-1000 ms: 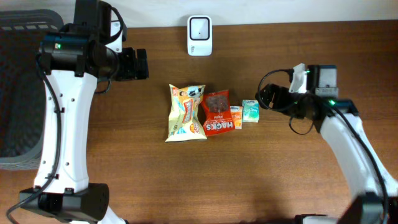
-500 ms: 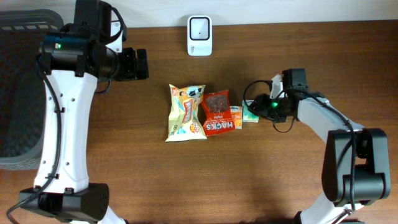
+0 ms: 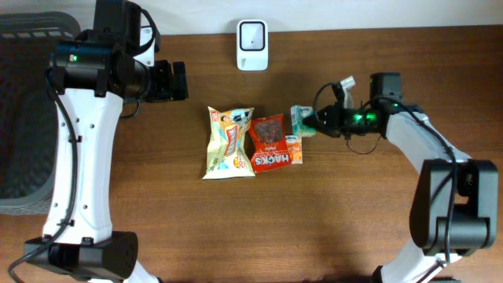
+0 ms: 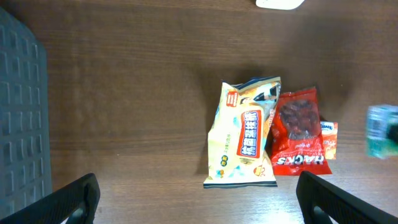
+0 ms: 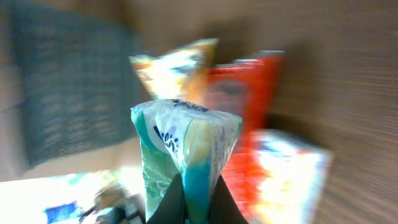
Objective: Scan the item barcode
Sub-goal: 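Reach the right gripper to the green tissue pack and grasp it, then hold the green pack over the white scanner with the right gripper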
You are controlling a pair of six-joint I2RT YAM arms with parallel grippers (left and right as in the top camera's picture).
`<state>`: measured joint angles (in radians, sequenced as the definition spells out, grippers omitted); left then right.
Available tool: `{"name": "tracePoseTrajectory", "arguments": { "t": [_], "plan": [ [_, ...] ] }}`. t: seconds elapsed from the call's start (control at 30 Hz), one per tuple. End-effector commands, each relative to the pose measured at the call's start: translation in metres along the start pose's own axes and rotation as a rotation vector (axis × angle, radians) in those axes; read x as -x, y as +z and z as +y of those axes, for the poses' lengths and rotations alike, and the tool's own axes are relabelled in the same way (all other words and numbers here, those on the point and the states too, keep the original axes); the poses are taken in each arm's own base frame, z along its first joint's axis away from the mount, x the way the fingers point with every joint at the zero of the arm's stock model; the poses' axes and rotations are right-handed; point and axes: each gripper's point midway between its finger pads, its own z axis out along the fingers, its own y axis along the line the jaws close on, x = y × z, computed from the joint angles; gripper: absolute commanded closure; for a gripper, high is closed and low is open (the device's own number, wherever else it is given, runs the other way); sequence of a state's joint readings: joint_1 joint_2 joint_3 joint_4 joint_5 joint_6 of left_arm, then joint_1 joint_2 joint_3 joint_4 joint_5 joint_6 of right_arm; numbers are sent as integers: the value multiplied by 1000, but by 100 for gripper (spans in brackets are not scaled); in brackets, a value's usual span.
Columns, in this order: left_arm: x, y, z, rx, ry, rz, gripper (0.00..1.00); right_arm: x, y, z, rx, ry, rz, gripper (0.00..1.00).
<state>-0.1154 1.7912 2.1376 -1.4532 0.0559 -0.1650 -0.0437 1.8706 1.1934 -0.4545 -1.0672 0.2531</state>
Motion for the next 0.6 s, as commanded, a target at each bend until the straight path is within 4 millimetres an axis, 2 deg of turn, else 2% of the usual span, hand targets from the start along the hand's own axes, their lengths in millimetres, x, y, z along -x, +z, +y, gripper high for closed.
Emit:
{"name": "tracePoseTrajectory", "arguments": {
  "t": [0.0,0.07,0.1,0.2,0.27,0.3,0.33,0.37,0.4,0.43,0.5,0.57],
  "plan": [
    [1,-5,-1,-9,-5,-14,1,-12,-15,79,350,-200,57,96],
    [1,-5,-1,-9,-5,-14,1,-18,-5,82,342,-208,81,96],
    [1,-5,-1,-9,-5,-14,1,-19,2,78,298,-211,84,96],
    [1,-5,-1,-9,-5,-14,1,-10,31,34,-56,-142,47,96],
    [1,-5,-1,-9,-5,-14,1,13,39,13,-347,-170,-44,96],
    [1,-5,-1,-9,-5,-14,1,32,36,12,-498,-224,-116,96],
    [1,-5,-1,-9,-5,-14,1,52,29,13,-629,-280,-200,96],
    [1,-5,-1,-9,-5,-14,1,85,17,25,-811,-394,-364,96],
    [1,-5,-1,-9,-5,-14,1,103,11,37,-900,-489,-462,96],
    [1,-5,-1,-9,-5,-14,1,127,10,64,-1001,-671,-599,96],
    [1,-5,-1,-9,-5,-14,1,149,35,88,-1023,-930,-667,96],
    [1,-5,-1,-9,-5,-14,1,171,60,83,-1029,-1082,-745,96]
  ]
}}
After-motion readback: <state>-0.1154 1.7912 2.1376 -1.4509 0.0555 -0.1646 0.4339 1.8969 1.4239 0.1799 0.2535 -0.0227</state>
